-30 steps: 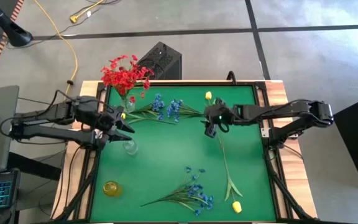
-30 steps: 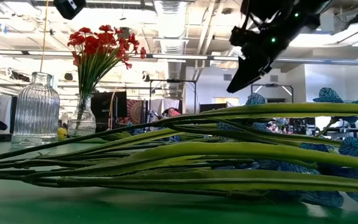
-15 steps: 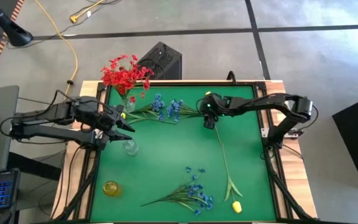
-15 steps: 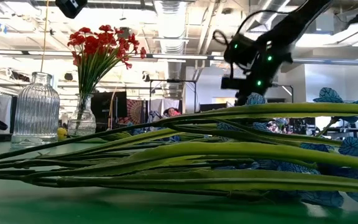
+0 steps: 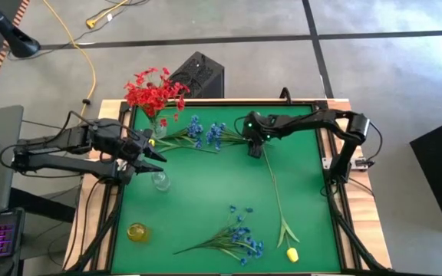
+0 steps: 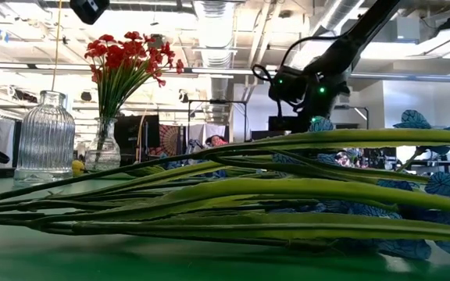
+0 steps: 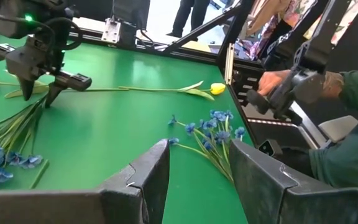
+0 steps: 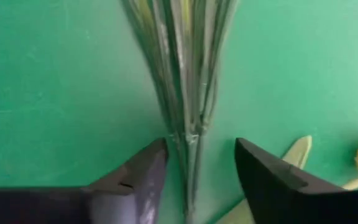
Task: Sort flowers into vase by color
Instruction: Put the top right blue flowers into the bottom transparent vase
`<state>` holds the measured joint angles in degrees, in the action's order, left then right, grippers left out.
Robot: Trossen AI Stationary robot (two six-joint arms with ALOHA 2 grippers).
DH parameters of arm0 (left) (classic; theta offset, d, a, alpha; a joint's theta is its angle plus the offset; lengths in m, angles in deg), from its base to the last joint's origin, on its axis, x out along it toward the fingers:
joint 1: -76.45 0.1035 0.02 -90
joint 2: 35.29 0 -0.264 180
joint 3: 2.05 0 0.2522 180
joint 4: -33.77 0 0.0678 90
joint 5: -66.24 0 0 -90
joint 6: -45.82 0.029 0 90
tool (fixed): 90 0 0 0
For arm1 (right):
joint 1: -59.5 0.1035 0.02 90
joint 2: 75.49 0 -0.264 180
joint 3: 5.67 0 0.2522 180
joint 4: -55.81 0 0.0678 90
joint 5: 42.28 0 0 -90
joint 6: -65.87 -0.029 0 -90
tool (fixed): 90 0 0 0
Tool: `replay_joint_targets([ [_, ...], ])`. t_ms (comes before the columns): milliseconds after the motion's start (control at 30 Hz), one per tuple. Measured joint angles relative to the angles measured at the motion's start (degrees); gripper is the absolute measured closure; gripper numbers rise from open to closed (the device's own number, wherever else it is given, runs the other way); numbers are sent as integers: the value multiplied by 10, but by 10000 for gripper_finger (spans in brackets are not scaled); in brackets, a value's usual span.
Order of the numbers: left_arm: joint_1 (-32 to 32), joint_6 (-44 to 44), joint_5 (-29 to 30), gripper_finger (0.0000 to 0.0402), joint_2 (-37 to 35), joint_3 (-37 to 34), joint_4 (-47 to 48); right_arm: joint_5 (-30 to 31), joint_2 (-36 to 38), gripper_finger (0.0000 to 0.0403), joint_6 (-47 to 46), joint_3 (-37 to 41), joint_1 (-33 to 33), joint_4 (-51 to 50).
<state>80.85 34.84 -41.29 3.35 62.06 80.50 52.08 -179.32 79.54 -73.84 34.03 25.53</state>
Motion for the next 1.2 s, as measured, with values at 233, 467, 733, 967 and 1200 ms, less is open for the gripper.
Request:
replay_joint_targets([
  [233,0,0,3,249,0,0,1,1,35,366,-1,4,5,-13],
  [467,0,-2,3,249,0,0,1,23,126,362,-24,4,7,-17],
  [733,-1,13,-48,249,0,0,1,18,222,367,-60,4,46,-11],
  [967,-29,47,-71,249,0,0,-7,14,273,363,-88,4,113,-1],
  [1200,-56,54,-34,249,0,0,-7,14,286,364,-107,4,201,67],
])
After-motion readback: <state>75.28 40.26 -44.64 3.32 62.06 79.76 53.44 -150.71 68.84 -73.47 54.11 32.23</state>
